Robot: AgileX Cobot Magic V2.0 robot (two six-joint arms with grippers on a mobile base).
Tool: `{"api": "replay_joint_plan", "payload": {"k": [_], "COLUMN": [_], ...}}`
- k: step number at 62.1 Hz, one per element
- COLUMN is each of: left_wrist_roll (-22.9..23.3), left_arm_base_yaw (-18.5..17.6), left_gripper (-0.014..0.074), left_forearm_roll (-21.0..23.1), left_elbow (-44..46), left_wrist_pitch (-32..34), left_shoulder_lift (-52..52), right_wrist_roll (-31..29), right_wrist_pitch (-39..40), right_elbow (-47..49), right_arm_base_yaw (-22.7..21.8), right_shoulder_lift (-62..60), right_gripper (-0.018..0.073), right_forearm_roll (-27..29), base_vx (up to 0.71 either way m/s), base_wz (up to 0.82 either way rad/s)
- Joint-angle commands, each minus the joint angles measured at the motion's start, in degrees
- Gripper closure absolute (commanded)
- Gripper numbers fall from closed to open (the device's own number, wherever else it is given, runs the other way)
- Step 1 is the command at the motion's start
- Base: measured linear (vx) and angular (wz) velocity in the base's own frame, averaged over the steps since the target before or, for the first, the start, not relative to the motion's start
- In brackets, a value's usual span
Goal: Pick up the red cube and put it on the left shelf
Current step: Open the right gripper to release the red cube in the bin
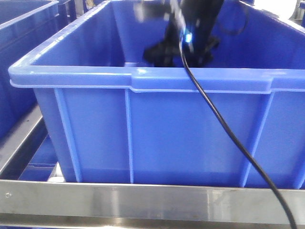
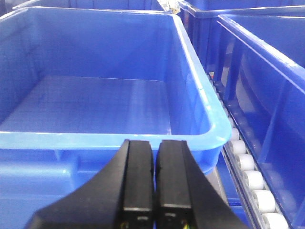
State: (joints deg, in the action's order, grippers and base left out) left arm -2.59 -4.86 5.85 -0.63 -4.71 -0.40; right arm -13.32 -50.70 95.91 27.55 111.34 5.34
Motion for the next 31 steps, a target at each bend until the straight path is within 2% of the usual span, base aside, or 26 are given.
{"api": "replay_joint_plan", "payload": {"k": [1, 10, 17, 31], "left_wrist_roll": [0.31, 0.31, 0.31, 0.31], "left_arm_base_yaw": [-0.31, -0.31, -0.31, -0.31], "left_gripper": [0.0495, 0.0495, 0.0496, 0.0496], "left_forearm_roll": [0.21, 0.21, 0.21, 0.21], "left_elbow": [-1.36, -1.36, -1.36, -1.36], "left_wrist_pitch": [5.07, 5.07, 5.07, 5.07], "left_shoulder_lift": [-0.70, -0.70, -0.70, -0.70], "right_wrist_roll": [-0.32, -0.32, -0.32, -0.32], "right_wrist_pitch": [1.68, 4.58, 10.84, 23.84], "right_elbow": [1.71, -2.00, -9.34, -28.77], "right_arm_base_yaw": [-0.05, -0.05, -0.05, -0.05], "right_shoulder_lift": [-6.81, -12.58, -19.36, -34.13], "right_gripper": [0.0174, 0.0368, 0.0508, 0.0505], "right_forearm_roll": [-0.32, -0.32, -0.32, -0.21], "base_vx": [0.00, 0.00, 0.00, 0.00], "base_wz": [0.00, 0.00, 0.00, 0.00]}}
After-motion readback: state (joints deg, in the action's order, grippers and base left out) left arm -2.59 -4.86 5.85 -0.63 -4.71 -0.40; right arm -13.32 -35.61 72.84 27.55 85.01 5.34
